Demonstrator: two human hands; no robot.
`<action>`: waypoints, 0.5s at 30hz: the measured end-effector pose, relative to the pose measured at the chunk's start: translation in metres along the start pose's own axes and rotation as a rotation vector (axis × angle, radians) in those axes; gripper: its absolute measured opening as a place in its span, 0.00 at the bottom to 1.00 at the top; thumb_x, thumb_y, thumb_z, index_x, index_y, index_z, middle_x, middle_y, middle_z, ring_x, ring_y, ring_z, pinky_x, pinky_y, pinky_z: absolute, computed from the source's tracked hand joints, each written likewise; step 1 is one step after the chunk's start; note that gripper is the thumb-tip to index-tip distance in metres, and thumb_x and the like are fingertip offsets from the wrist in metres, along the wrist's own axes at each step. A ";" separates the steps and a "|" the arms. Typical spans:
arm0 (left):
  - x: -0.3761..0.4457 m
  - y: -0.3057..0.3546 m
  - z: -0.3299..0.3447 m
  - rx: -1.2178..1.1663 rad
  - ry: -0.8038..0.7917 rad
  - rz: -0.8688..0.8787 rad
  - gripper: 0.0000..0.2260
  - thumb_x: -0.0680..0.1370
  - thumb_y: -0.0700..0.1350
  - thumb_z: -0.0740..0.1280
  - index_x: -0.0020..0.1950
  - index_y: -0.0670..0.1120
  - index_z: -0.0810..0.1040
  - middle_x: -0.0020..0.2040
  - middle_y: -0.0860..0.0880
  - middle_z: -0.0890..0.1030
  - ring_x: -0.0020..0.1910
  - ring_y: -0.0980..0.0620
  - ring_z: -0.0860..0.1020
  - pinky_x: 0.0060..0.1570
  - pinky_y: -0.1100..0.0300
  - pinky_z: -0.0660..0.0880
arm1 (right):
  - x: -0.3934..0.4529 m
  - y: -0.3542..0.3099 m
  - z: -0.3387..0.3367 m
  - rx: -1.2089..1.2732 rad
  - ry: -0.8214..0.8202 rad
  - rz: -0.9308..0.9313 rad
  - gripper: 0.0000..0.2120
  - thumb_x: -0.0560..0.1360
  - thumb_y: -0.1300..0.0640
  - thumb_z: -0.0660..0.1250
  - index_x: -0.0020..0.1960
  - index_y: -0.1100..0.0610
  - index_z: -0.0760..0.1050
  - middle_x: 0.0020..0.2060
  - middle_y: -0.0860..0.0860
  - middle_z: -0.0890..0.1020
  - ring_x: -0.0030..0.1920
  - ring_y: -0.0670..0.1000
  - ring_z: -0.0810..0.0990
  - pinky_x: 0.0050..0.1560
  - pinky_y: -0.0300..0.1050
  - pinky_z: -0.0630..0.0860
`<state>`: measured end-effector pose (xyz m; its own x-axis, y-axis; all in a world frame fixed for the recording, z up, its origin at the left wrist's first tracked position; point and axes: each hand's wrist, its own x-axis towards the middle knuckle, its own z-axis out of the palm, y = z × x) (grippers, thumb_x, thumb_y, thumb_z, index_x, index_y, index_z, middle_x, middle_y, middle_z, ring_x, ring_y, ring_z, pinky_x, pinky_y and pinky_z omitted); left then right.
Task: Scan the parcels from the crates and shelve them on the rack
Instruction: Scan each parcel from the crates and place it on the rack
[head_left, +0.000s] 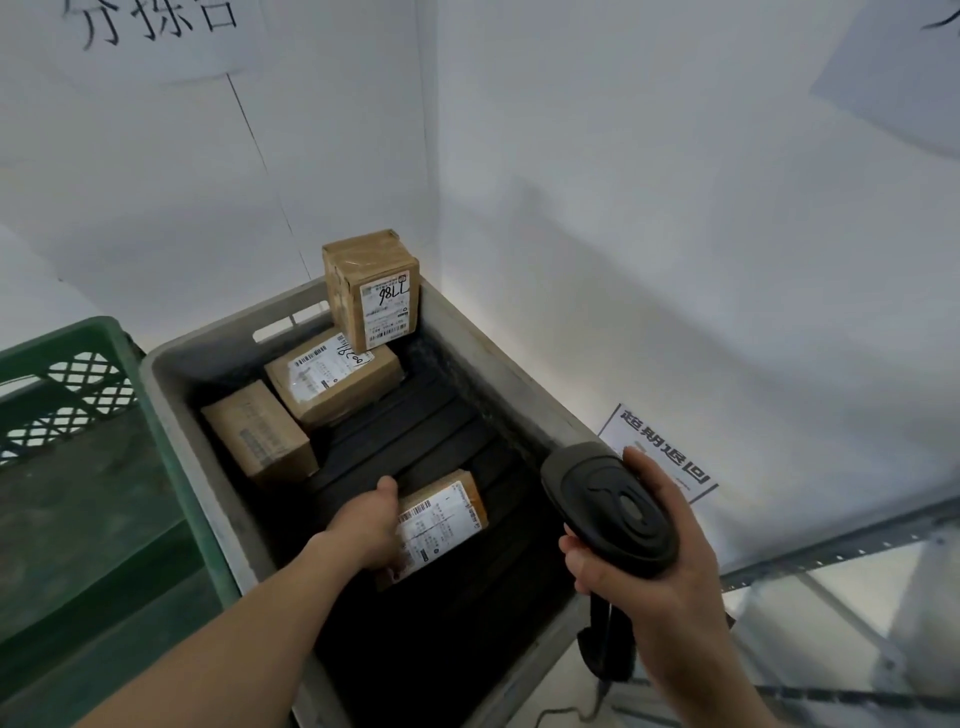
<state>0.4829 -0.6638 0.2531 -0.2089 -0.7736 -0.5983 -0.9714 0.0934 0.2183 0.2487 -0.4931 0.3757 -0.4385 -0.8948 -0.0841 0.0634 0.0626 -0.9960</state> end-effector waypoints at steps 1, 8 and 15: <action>-0.002 0.000 -0.001 -0.013 0.018 0.015 0.29 0.67 0.47 0.80 0.54 0.49 0.61 0.50 0.47 0.77 0.52 0.45 0.80 0.44 0.56 0.73 | 0.000 0.001 -0.001 0.000 -0.004 0.003 0.46 0.53 0.54 0.83 0.70 0.43 0.74 0.60 0.57 0.83 0.56 0.65 0.84 0.61 0.75 0.75; -0.024 0.004 -0.036 -0.110 0.139 0.161 0.31 0.72 0.43 0.76 0.71 0.56 0.70 0.60 0.45 0.77 0.61 0.45 0.76 0.60 0.55 0.73 | -0.012 -0.002 -0.007 -0.069 -0.057 0.016 0.45 0.55 0.61 0.82 0.69 0.44 0.75 0.56 0.48 0.84 0.52 0.55 0.86 0.55 0.60 0.81; -0.080 0.028 -0.087 -0.182 0.281 0.200 0.32 0.74 0.41 0.76 0.75 0.60 0.71 0.68 0.50 0.75 0.67 0.49 0.74 0.70 0.51 0.71 | -0.036 -0.033 -0.018 -0.135 -0.197 -0.003 0.44 0.54 0.61 0.79 0.68 0.45 0.72 0.53 0.36 0.84 0.54 0.39 0.83 0.53 0.34 0.80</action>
<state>0.4822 -0.6535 0.3745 -0.3283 -0.8954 -0.3007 -0.8735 0.1667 0.4573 0.2462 -0.4548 0.4107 -0.2540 -0.9633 -0.0873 -0.0634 0.1066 -0.9923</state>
